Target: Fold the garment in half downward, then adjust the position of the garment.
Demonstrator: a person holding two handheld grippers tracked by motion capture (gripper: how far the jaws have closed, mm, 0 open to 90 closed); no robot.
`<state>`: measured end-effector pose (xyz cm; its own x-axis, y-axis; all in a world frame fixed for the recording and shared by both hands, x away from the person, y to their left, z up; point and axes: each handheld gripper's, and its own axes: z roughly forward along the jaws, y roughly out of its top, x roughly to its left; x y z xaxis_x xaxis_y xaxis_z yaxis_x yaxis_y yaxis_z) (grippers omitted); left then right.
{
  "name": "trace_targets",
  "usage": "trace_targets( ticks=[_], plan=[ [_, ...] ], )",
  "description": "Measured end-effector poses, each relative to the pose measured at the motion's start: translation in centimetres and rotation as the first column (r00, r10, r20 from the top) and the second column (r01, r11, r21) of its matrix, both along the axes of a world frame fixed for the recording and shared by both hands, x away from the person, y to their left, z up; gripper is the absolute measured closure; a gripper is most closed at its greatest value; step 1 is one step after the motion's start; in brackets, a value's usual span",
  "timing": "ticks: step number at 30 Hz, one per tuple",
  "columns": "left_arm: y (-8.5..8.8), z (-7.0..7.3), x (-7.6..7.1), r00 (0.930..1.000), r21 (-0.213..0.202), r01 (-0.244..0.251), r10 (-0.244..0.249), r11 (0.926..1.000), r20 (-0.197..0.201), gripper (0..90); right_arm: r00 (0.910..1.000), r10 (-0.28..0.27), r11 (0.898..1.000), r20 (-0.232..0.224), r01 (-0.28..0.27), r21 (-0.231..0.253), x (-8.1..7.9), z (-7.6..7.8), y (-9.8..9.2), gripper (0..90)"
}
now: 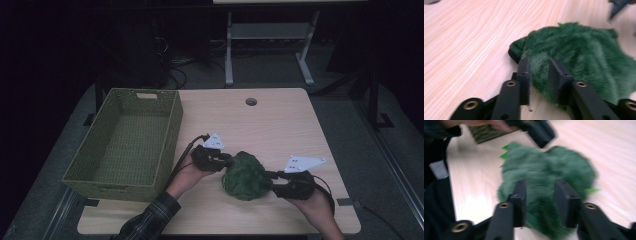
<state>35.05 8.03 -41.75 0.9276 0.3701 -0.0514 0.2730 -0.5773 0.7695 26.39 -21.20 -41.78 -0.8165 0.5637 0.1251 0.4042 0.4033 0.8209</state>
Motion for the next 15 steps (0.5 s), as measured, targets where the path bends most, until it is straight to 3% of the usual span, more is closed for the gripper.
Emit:
trace_targets(
  ticks=[5, 10, 15],
  plan=[
    [0.0, 0.9, -1.0, 0.9986, -0.039, 0.039, -0.04, 0.9985, -0.034, 53.0, 0.9902, -0.139, 0.99, 0.004, 0.139, -0.024, 0.8, -1.0, -2.9, 38.0],
    [-1.0, 0.5, -1.9, 0.9935, -0.03, 0.092, -0.094, 0.9953, -0.065, 34.4, 0.9653, -0.256, 0.962, -0.052, 0.249, -0.109, 2.0, -3.6, -5.0, 19.5],
    [-1.6, -0.7, -2.3, 0.9876, 0.008, 0.129, -0.127, 0.9917, -0.092, 23.1, 0.9452, -0.32, 0.937, -0.067, 0.305, -0.168, 3.0, -5.4, -5.6, 13.2]
  ],
)
